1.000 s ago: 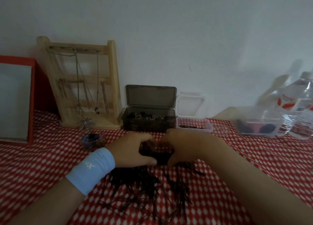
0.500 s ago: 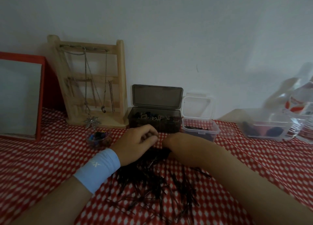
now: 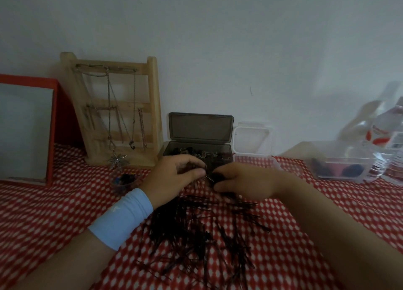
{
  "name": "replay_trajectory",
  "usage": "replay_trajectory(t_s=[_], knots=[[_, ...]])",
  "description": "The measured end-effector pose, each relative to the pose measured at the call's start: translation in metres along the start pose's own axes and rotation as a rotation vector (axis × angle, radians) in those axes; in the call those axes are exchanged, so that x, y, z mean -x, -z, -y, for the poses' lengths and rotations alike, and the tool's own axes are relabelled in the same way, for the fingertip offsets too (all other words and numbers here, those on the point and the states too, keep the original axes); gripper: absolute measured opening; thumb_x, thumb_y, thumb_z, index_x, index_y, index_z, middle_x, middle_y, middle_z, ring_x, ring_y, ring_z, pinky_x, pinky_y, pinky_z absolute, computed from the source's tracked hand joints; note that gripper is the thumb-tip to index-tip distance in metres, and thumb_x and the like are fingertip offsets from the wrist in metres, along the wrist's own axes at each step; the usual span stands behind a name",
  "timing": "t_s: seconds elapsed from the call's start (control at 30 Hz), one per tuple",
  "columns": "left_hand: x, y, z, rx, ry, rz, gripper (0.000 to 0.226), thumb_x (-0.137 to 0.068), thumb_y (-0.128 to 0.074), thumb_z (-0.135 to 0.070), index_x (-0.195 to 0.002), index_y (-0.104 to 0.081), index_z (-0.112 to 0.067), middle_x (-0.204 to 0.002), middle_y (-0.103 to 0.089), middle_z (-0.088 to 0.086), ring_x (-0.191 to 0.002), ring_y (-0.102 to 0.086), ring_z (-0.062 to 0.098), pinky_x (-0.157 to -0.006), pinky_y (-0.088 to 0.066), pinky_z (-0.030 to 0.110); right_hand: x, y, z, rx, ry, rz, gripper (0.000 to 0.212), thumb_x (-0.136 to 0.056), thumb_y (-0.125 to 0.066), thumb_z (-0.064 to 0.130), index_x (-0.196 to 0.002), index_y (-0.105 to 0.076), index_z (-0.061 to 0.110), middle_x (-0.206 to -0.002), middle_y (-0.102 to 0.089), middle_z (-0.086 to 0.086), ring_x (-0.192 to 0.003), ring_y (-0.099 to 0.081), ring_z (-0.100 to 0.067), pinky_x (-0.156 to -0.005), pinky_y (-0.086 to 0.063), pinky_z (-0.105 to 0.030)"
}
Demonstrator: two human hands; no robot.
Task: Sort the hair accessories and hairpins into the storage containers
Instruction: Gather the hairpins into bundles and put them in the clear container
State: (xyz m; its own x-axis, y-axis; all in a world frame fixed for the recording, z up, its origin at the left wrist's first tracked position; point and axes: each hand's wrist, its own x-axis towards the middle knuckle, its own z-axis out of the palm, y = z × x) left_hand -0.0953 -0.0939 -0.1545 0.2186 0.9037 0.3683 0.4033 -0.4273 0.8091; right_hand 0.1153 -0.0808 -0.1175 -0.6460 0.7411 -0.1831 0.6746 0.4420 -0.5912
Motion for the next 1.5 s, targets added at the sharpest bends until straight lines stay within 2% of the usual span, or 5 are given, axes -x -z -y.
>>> replay_trajectory(t_s=[0.6, 0.77, 1.07, 1.23, 1.5], knots=[[0.001, 0.009, 0.005, 0.014, 0.031, 0.145, 0.024, -0.093, -0.063, -0.015, -0.113, -0.061, -0.027, -0.078, -0.069, -0.004, -0.067, -0.069, 0.020, -0.074, -0.054, 0.020, -0.001, 0.009, -0.029, -0.617, -0.093, 0.244, 0.016, -0.102, -0.043, 0.004, -0.095, -0.058, 0.005, -0.071, -0.052, -0.002, -0.059, -0.049, -0.015, -0.058, -0.041, -0.026], [0.002, 0.009, 0.006, -0.113, -0.012, 0.053, 0.010, -0.090, -0.067, -0.016, -0.093, -0.070, -0.026, -0.081, -0.072, -0.009, -0.062, -0.069, 0.017, -0.075, -0.057, 0.029, 0.007, 0.018, -0.033, -0.664, -0.195, 0.375, 0.006, -0.087, -0.049, 0.011, -0.089, -0.056, 0.012, -0.068, -0.045, 0.000, -0.055, -0.038, -0.010, -0.052, -0.033, -0.023], [0.004, 0.010, 0.006, -0.222, -0.070, 0.229, 0.039, -0.084, -0.055, -0.056, -0.119, -0.061, -0.042, -0.116, -0.063, -0.025, -0.113, -0.053, -0.007, -0.103, -0.042, 0.027, 0.006, 0.016, -0.025, -0.874, -0.082, 0.314, 0.007, -0.094, -0.046, 0.011, -0.096, -0.053, 0.010, -0.072, -0.045, -0.001, -0.059, -0.040, -0.011, -0.053, -0.039, -0.021], [0.004, -0.010, -0.013, 0.285, -0.068, 0.020, 0.051, -0.093, -0.043, -0.047, -0.141, -0.043, -0.028, -0.133, -0.060, -0.009, -0.125, -0.054, 0.005, -0.105, -0.043, 0.032, -0.004, -0.004, -0.016, -0.874, -0.014, 0.204, 0.017, -0.104, -0.043, 0.007, -0.092, -0.055, 0.007, -0.074, -0.055, -0.002, -0.061, -0.047, -0.012, -0.057, -0.041, -0.024], [0.003, -0.002, -0.016, 0.066, -0.112, 0.077, 0.033, -0.103, -0.041, -0.008, -0.123, -0.065, -0.019, -0.120, -0.068, -0.011, -0.106, -0.063, -0.004, -0.092, -0.048, 0.016, -0.012, -0.022, -0.009, -0.882, 0.106, 0.250, 0.019, -0.101, -0.049, 0.010, -0.115, -0.062, 0.006, -0.085, -0.057, -0.003, -0.070, -0.053, -0.012, -0.063, -0.044, -0.024]])
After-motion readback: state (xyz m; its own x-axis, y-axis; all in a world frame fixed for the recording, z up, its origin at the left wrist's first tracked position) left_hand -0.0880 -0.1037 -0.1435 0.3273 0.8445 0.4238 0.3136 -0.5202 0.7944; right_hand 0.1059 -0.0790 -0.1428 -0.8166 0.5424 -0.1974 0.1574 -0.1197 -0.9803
